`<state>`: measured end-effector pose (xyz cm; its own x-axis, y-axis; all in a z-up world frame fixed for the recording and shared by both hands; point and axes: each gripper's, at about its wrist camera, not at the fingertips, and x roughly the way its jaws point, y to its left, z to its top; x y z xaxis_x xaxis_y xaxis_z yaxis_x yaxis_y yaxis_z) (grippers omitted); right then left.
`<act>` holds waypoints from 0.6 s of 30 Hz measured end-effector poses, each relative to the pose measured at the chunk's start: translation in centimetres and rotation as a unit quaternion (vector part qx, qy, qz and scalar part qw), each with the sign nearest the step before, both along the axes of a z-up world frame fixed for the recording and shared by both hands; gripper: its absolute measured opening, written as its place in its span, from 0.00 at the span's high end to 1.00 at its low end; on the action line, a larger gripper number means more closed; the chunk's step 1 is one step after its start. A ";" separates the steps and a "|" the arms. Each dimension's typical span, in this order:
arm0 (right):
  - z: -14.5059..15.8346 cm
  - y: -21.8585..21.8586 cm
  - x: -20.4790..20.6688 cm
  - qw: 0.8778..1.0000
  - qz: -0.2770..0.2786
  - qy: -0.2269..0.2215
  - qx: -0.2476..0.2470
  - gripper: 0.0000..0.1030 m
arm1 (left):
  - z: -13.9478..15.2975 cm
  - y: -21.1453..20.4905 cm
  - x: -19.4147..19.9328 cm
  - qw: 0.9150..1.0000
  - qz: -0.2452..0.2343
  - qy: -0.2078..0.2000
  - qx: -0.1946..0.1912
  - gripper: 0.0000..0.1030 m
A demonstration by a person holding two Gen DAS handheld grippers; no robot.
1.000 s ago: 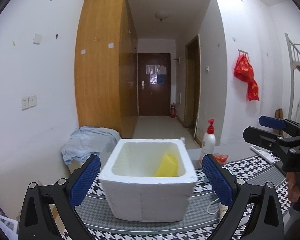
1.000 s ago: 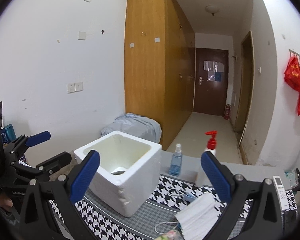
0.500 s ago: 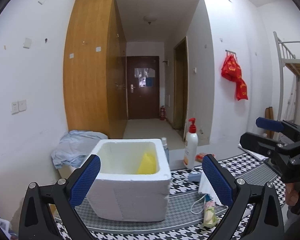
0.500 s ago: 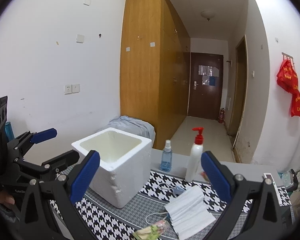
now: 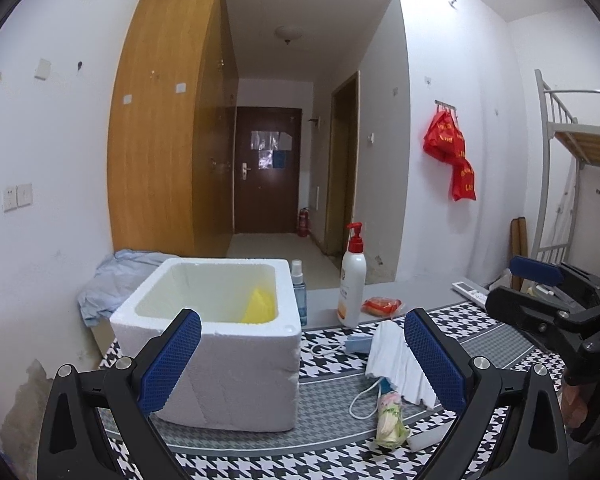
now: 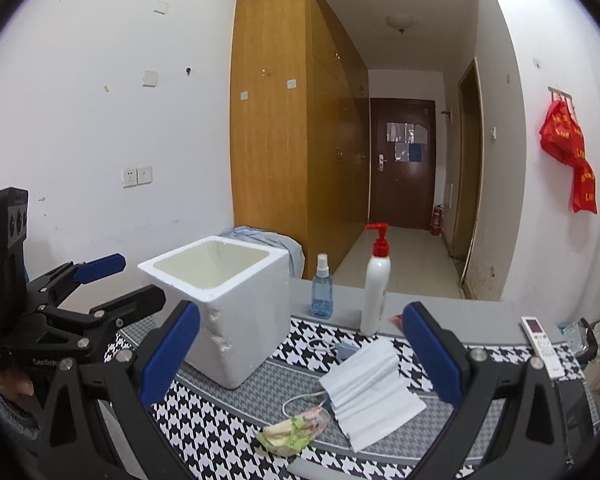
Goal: Organize soft objects
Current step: 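Move both grippers back from the box toward the remaining items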
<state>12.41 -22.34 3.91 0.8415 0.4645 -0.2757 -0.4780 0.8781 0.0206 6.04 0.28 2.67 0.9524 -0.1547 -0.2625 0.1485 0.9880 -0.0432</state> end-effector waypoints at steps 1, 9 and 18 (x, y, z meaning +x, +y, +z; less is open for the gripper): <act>-0.3 -0.2 0.0 1.000 -0.005 0.003 -0.001 0.01 | -0.2 0.0 -0.1 1.000 -0.002 0.001 -0.002 0.01; -2.0 -1.1 -0.4 1.000 -0.023 0.009 -0.012 0.01 | -1.9 -0.9 0.1 1.000 -0.013 0.012 0.001 0.01; -3.5 -2.0 -0.9 0.999 -0.037 0.010 -0.024 0.01 | -3.5 -1.9 0.0 0.999 -0.029 0.029 -0.004 0.01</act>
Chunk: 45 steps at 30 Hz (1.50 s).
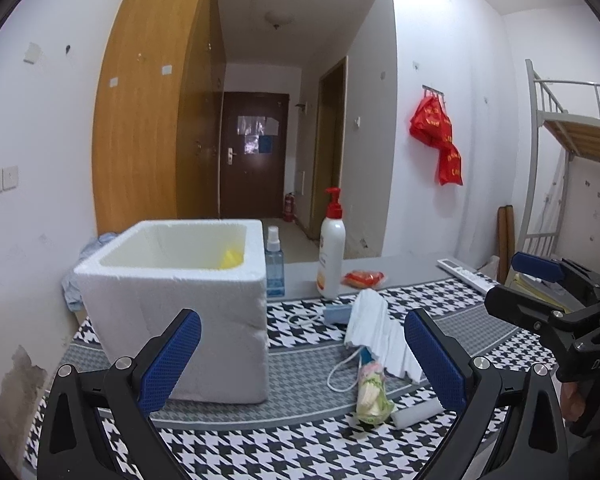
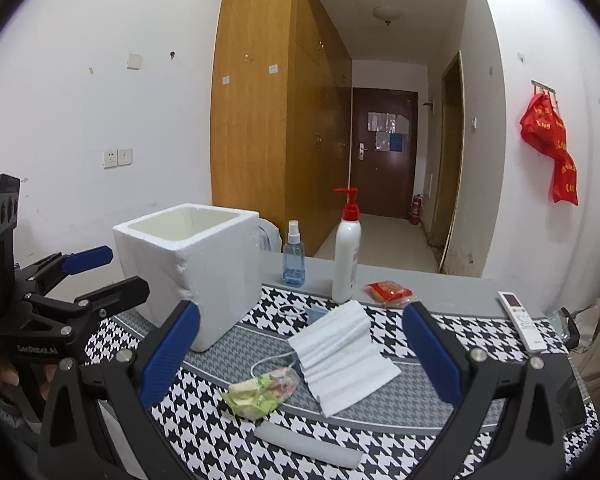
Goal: Organize soft objects
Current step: 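Move both grippers back from the box toward the remaining items, then close the left gripper around the enoki mushroom bag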
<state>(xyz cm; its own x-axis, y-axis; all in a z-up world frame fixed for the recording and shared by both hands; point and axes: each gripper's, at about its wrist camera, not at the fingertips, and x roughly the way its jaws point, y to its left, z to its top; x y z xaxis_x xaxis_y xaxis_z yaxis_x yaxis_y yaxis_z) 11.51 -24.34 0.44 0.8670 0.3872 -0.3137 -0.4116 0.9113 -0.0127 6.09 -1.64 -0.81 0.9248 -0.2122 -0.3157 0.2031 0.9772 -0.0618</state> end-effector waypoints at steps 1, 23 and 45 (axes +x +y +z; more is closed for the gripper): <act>-0.1 -0.1 0.0 1.000 -0.001 0.001 0.000 0.01 | -0.1 -0.1 0.0 1.000 0.001 0.003 0.001 0.01; -4.3 -2.1 0.8 0.998 -0.003 0.056 -0.007 0.01 | -3.7 -2.8 1.7 0.998 -0.027 0.062 0.016 0.01; -8.3 -3.6 2.3 0.992 0.010 0.120 -0.037 0.01 | -7.2 -6.1 4.9 0.985 -0.082 0.152 0.025 0.01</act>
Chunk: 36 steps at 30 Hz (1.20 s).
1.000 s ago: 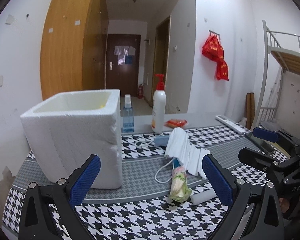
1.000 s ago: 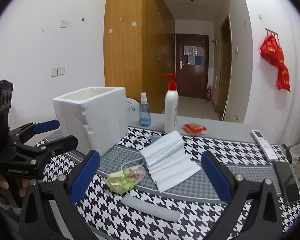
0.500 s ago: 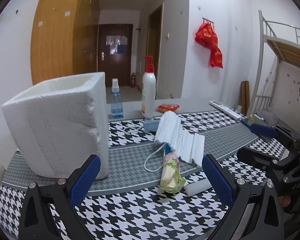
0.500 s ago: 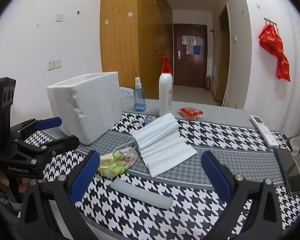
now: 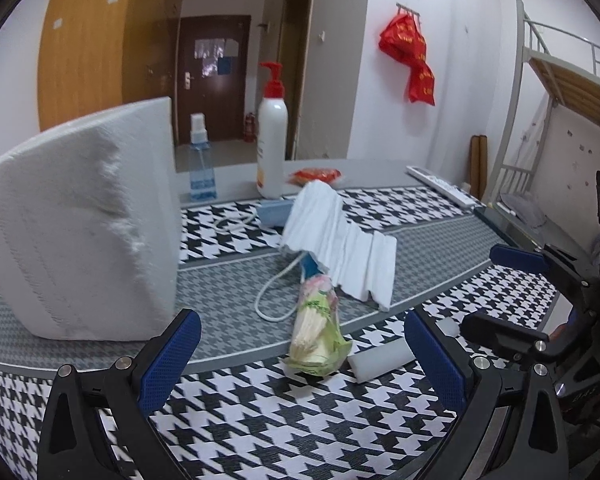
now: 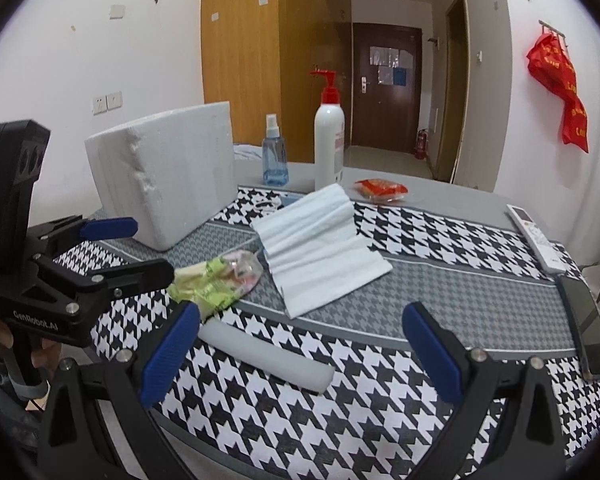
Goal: Organize soft objects
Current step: 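Close the left gripper around the enoki mushroom bag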
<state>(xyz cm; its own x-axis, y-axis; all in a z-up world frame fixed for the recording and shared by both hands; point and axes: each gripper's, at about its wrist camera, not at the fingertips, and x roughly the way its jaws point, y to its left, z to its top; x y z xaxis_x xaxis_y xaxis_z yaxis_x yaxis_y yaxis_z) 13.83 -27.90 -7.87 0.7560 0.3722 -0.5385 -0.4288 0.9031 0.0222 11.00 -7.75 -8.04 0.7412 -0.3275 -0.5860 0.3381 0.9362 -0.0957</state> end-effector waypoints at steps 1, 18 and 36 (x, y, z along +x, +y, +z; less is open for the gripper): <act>-0.1 0.0 0.1 1.000 0.002 0.002 -0.002 0.01 | -0.2 -0.2 0.2 1.000 -0.004 0.005 0.001 0.01; -1.6 -0.8 1.0 0.999 0.030 0.035 0.005 0.01 | -2.4 -1.4 2.8 0.998 0.012 0.062 0.011 0.12; -3.2 -0.1 2.7 0.990 0.114 0.073 -0.050 0.21 | -3.9 -2.2 4.5 0.993 -0.009 0.118 0.007 0.58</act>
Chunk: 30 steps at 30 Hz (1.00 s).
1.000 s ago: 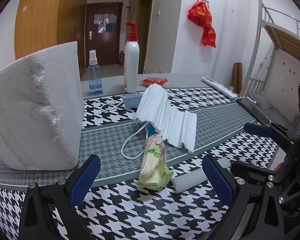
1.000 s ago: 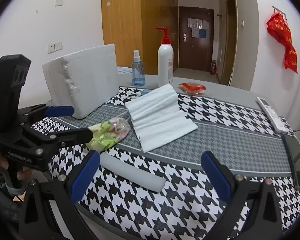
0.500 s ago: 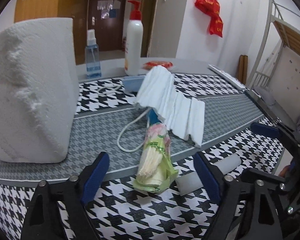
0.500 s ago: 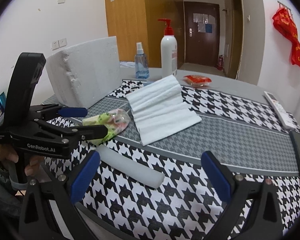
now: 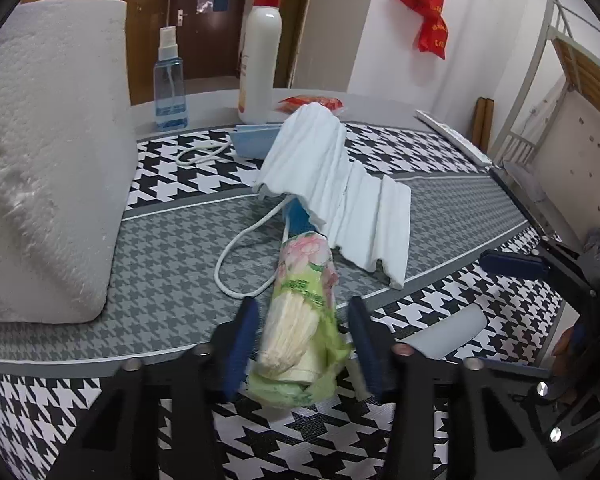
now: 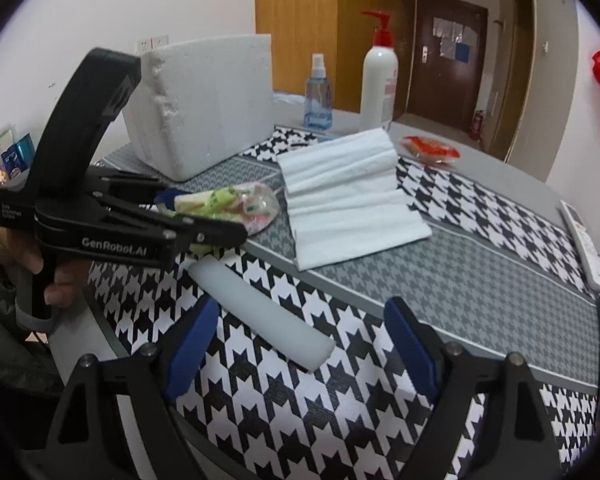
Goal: Organize soft objects
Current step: 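Close the left gripper around the enoki mushroom bag, then close the right gripper on the white foam stick while the left holds the mushroom bag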
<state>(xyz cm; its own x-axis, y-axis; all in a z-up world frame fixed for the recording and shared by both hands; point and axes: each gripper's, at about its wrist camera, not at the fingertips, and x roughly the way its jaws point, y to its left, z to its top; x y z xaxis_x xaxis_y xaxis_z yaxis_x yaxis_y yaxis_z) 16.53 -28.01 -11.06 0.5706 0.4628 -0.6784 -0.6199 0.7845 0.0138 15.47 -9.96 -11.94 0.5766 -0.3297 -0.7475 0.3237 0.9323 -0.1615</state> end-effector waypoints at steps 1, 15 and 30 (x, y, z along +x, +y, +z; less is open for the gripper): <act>-0.1 0.0 0.1 1.000 0.007 0.008 0.000 0.24 | 0.0 0.0 0.0 1.000 -0.002 -0.001 0.001 0.63; -1.1 1.4 -0.1 0.996 0.065 0.031 -0.047 0.50 | 0.5 0.3 -0.6 1.000 -0.013 -0.014 -0.006 0.73; -0.4 1.9 -0.4 0.996 0.055 0.011 -0.065 0.78 | 2.0 1.5 -2.7 0.999 -0.007 -0.038 -0.018 0.73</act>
<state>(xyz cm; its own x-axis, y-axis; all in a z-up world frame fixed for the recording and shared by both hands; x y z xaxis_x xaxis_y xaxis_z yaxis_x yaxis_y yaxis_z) 16.12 -26.08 -11.50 0.5060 0.4292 -0.7482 -0.7027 0.7081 -0.0690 12.79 -8.44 -9.94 0.6265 -0.3639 -0.6892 0.3500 0.9215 -0.1683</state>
